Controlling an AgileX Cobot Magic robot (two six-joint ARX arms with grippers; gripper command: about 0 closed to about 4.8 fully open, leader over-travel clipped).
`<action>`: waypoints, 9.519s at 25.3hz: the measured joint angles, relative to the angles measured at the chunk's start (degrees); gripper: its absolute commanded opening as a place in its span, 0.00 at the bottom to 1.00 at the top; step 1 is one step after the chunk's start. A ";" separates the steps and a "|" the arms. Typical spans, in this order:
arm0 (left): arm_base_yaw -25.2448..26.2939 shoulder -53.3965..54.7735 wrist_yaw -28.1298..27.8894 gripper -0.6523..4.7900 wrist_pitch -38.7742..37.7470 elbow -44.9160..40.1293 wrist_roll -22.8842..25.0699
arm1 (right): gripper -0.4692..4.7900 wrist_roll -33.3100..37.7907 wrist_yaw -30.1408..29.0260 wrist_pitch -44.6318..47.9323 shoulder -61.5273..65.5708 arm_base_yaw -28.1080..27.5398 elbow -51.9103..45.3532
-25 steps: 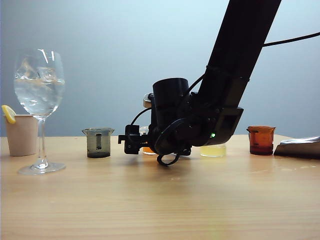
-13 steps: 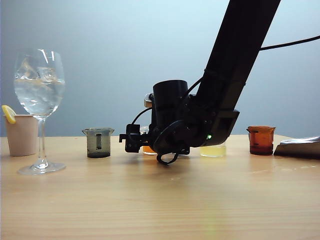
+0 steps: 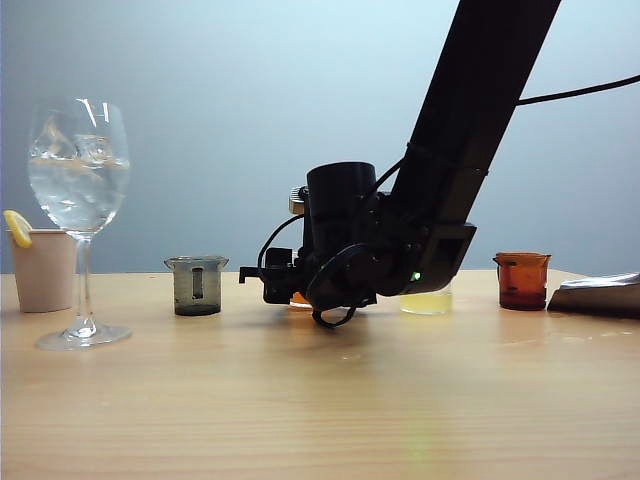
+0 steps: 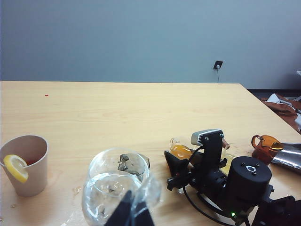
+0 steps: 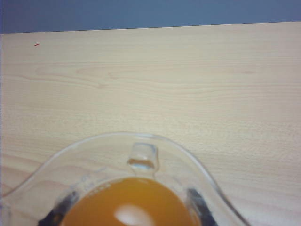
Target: Pick up the second measuring cup from the left, pour the orange juice inside into the goblet, and finally put the measuring cup back in its original place.
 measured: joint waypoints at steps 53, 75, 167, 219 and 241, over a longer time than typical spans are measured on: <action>0.04 -0.02 0.79 0.11 -3.72 0.00 -1.11 | 0.09 -5.25 -25.16 -25.18 -27.15 2.99 6.16; 0.04 8.20 -2.97 0.11 -11.78 5.95 0.46 | 0.09 -15.28 -28.28 -29.94 -25.35 6.10 11.23; 0.04 8.13 -1.44 0.11 -11.39 6.05 0.66 | 0.09 -47.82 -35.60 -28.17 -16.87 9.44 18.67; 0.02 8.15 -1.44 0.11 -12.44 6.05 0.66 | 0.09 -74.34 -34.47 -28.15 -16.87 9.51 18.69; 0.04 8.15 -1.44 0.11 -12.44 6.05 0.66 | 0.09 -85.50 -34.40 -28.13 -16.90 10.25 18.69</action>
